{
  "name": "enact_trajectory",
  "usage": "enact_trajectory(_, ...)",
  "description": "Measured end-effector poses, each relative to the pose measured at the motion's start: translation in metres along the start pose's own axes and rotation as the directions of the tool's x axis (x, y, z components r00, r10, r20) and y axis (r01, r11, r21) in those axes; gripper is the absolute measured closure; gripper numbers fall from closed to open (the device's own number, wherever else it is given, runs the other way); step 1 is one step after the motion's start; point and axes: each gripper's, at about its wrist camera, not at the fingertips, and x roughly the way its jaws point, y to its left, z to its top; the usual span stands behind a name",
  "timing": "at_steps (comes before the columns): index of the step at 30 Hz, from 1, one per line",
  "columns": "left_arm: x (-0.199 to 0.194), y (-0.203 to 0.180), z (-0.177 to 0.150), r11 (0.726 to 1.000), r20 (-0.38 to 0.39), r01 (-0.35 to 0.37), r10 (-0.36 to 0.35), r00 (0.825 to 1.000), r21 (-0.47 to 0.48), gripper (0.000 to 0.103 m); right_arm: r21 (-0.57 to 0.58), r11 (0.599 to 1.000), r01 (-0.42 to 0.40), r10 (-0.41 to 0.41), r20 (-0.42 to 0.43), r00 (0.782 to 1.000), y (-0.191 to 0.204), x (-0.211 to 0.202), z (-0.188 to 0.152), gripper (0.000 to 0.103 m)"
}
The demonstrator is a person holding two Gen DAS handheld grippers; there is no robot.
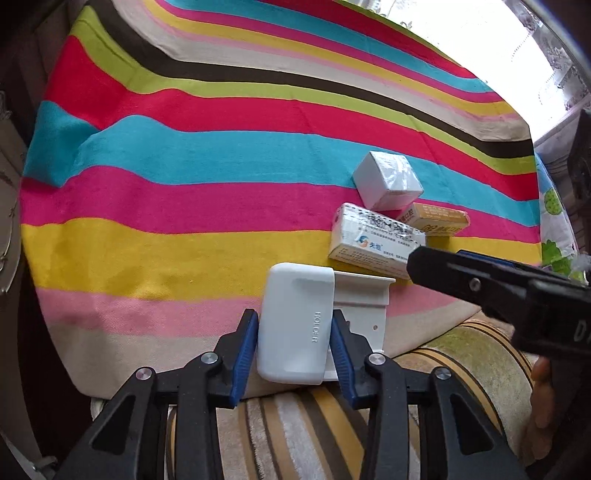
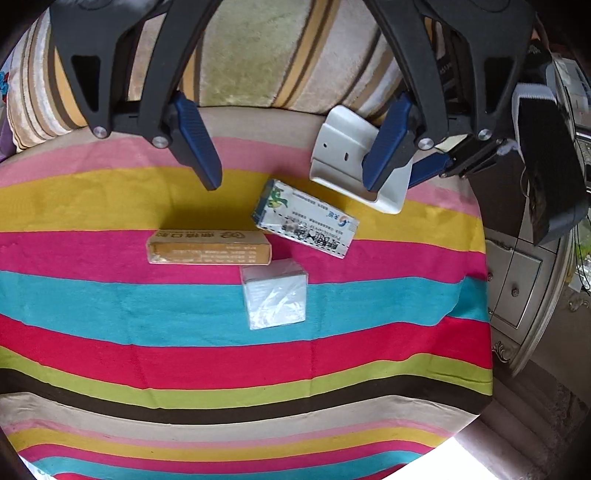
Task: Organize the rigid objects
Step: 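Grasp the white plastic holder with the left tool while the right tool grasps the Penciclovir cream box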
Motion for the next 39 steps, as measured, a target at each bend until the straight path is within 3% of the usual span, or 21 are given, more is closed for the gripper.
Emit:
enact_trajectory(5,-0.01,0.025,-0.011,0.998,0.017,0.007,-0.006,1.0,-0.07,0.063,0.024,1.0,0.007,-0.006,-0.037,0.999,0.015,0.021,0.007,0.02)
enact_trajectory(15,-0.009,0.03,-0.012,0.995,0.028,0.05,-0.048,0.998,-0.088,0.063,0.099,0.995,0.021,-0.015,-0.056,0.998,0.025,0.033,0.018,0.02)
enact_trajectory(22,-0.001,0.027,-0.007,0.993,0.023,0.067,-0.065,0.998,-0.096,0.063,0.126,0.986,0.109,-0.103,-0.051,0.993,0.034,0.038,0.026,0.016)
enact_trajectory(34,0.009,0.028,0.0,0.992,0.013,0.081,-0.08,0.997,-0.101,0.063,0.059,0.974,0.217,-0.212,-0.082,0.974,0.041,0.064,0.031,0.012)
enact_trajectory(37,0.008,0.027,0.0,0.992,0.014,0.075,-0.074,0.997,-0.098,0.063,0.011,0.967,0.253,-0.251,-0.077,0.965,0.044,0.063,0.029,0.021)
enact_trajectory(39,0.005,0.025,-0.002,0.994,0.015,0.071,-0.07,0.997,-0.088,0.063,0.005,0.97,0.242,-0.241,-0.069,0.968,0.043,0.059,0.027,0.021)
